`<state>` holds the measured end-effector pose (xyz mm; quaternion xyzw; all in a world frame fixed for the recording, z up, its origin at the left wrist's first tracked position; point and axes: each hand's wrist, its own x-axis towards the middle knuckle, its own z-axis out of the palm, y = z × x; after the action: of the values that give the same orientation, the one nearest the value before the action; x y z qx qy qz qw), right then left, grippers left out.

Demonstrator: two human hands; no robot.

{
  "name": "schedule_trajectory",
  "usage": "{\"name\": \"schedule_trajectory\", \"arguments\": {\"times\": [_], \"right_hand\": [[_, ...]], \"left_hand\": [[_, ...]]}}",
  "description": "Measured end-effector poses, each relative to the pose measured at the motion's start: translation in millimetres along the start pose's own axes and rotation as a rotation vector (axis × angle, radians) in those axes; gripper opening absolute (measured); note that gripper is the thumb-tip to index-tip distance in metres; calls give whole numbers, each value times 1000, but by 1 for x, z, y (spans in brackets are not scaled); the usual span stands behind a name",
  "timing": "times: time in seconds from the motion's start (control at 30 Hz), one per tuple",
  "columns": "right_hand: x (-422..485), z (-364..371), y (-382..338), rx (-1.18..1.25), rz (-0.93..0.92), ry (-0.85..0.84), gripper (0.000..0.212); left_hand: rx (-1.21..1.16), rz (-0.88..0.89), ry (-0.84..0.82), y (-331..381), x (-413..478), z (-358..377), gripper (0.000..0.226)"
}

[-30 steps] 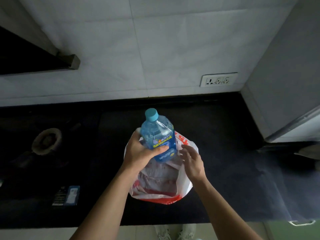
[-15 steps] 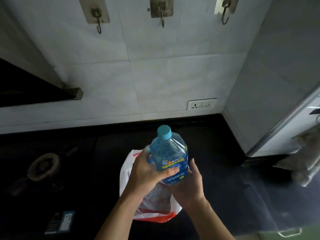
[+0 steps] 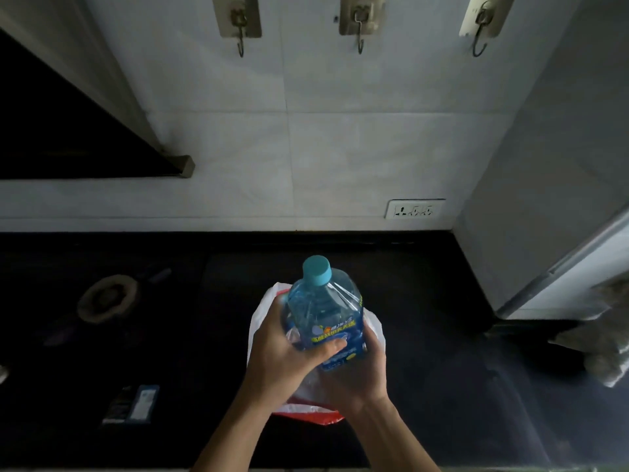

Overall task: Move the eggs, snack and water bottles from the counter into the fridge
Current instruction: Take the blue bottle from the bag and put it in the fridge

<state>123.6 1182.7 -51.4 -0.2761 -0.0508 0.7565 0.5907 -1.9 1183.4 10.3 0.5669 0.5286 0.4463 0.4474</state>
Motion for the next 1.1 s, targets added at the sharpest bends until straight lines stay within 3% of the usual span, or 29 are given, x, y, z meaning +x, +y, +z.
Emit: {"name": "schedule_trajectory", "arguments": {"times": [0.33, 0.67, 0.8, 0.9, 0.93, 1.0, 1.1], "right_hand": [[-1, 19, 14, -39, 298, -74, 60], [-50, 12, 65, -95, 640, -113, 52], [-68, 5, 105, -349, 736, -238, 32], [-96, 18, 131, -339, 839, -380, 36], [-108, 21, 138, -363, 809, -394, 40], [-128, 26, 159, -301, 944, -341, 52], [-160, 34, 188, -324, 1067, -419, 45]], "left_hand": [[-80, -64, 300, 4, -39, -16, 73], [-34, -120, 729, 4, -135, -16, 80], [20, -153, 884, 5, -187, -24, 83], [57, -177, 1022, 8, -224, -33, 82], [70, -182, 1067, 9, -238, -36, 82], [95, -193, 1154, 13, -265, -43, 80], [112, -206, 1282, 17, -305, -54, 77]]}}
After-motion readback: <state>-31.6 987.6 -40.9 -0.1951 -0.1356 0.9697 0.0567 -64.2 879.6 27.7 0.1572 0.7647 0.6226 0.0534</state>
